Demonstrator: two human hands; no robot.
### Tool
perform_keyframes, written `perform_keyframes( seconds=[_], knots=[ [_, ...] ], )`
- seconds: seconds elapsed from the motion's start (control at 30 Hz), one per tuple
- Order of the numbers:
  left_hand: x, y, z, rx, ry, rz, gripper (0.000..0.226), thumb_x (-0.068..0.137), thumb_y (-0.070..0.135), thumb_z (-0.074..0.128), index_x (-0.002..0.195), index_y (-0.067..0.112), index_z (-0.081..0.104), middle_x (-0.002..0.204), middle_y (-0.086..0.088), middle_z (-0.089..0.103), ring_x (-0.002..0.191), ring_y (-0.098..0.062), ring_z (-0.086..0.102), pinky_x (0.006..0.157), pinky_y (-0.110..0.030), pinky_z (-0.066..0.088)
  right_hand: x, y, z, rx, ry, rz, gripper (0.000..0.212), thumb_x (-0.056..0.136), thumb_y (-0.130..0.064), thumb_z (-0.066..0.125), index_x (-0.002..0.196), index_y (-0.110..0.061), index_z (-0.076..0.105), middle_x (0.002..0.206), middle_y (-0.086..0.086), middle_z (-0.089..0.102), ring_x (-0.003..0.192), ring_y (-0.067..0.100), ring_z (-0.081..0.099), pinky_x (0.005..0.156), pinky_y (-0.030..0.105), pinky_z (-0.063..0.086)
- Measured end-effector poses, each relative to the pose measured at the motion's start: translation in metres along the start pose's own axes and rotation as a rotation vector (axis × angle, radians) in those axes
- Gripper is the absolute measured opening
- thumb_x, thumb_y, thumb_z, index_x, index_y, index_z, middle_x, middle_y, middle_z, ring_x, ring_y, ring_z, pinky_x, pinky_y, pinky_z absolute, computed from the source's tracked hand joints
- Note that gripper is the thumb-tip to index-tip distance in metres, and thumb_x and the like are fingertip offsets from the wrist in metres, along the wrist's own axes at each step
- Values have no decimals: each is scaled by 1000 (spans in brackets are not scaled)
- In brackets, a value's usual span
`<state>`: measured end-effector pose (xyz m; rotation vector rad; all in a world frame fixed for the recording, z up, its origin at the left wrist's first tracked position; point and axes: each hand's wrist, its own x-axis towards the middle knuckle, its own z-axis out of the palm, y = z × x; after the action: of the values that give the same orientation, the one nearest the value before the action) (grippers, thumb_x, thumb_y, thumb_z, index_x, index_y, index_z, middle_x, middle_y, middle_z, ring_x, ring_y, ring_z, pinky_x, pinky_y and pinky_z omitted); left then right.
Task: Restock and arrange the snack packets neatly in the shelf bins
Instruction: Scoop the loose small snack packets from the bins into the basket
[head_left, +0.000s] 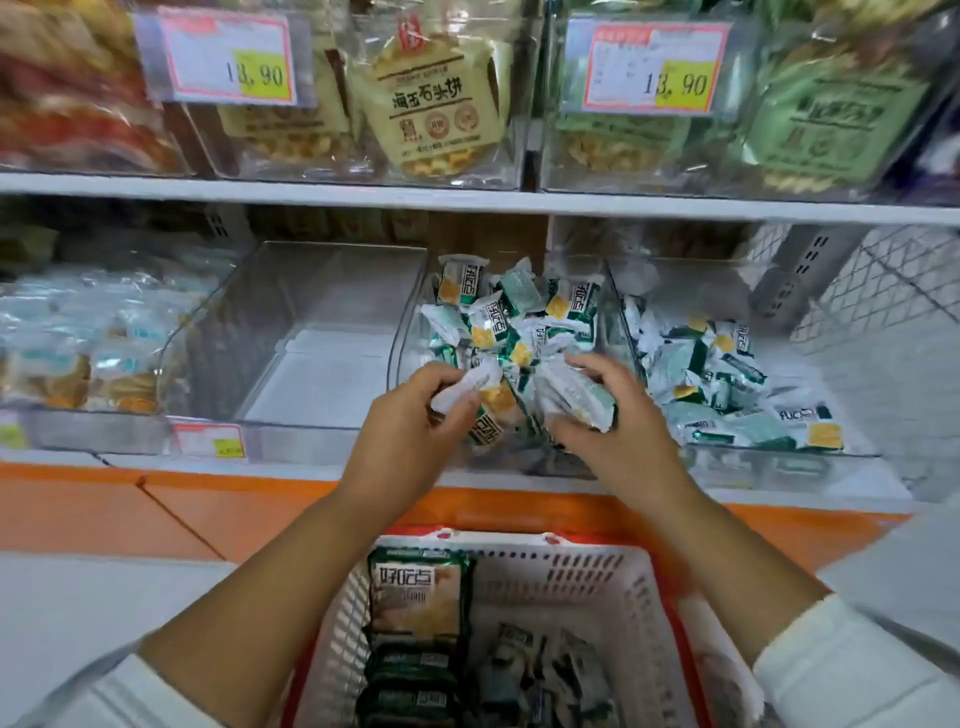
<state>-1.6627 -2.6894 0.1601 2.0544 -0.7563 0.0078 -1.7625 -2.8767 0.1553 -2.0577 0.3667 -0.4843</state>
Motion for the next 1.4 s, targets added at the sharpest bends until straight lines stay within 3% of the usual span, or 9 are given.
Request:
perform_keyframes(
  seconds=[0.2,0.37,0.5,0.73,0.97,1.1,1.2,1.3,1.4],
  knots=[
    [-76,-10,48,104,-259,-109,20,99,39,55,112,25,60,81,5,62,61,-2,52,53,-25,36,-101,52,11,320,165,388,36,86,-22,72,112,-27,47,101,-6,61,74,3,63,55,17,49],
    [-122,-54,119,137,-526,-367,40,100,47,47,132,25,57,109,-1,68,92,-23,66,74,-33,52,-165,139,38,193,55,803,43,77,-18,79,105,-22,46,93,0,61,87,24,63,78,46,55],
    [-158,-114,167,-38,-503,-736,41,101,42,48,122,10,63,100,-17,68,88,-32,66,68,-36,53,-187,194,51,54,-90,897,24,75,-7,78,72,-10,54,62,7,54,57,22,53,60,38,45],
    [-168,-172,205,-172,-505,-1065,28,99,32,56,108,9,67,109,-17,70,94,-32,68,85,-44,58,-170,237,99,202,-167,1111,38,84,-15,74,116,-16,54,106,-4,63,91,18,62,85,39,55],
    [-147,-175,207,-292,-567,-1197,16,102,22,53,113,28,62,105,-4,63,102,-29,61,99,-48,51,-162,257,106,235,-16,1054,30,87,-5,67,115,-12,61,110,8,66,95,21,65,67,17,51],
    [-132,-153,190,-172,-553,-958,30,101,18,53,129,11,60,108,-4,62,105,-27,60,94,-34,51,-147,230,97,181,91,1022,29,89,-8,61,117,-18,58,106,3,64,88,13,58,68,23,45],
    [-111,-111,159,-88,-442,-684,30,101,14,52,130,13,60,123,-2,62,104,-8,57,71,0,40,-131,195,95,81,125,819,18,94,-21,60,111,-27,57,90,-19,60,77,-2,56,59,13,43],
    [-83,-55,115,-96,-211,-332,31,99,14,54,111,42,62,113,19,63,89,6,58,68,-1,42,-112,148,92,66,205,523,29,92,-11,60,102,-37,58,92,-21,62,84,5,64,64,15,51],
    [-50,-15,65,-66,29,-2,29,95,11,59,111,35,63,105,18,61,94,2,60,74,-9,47,-88,82,78,74,255,247,33,90,-7,60,99,-38,62,95,-17,64,83,6,63,67,23,52]
  ],
)
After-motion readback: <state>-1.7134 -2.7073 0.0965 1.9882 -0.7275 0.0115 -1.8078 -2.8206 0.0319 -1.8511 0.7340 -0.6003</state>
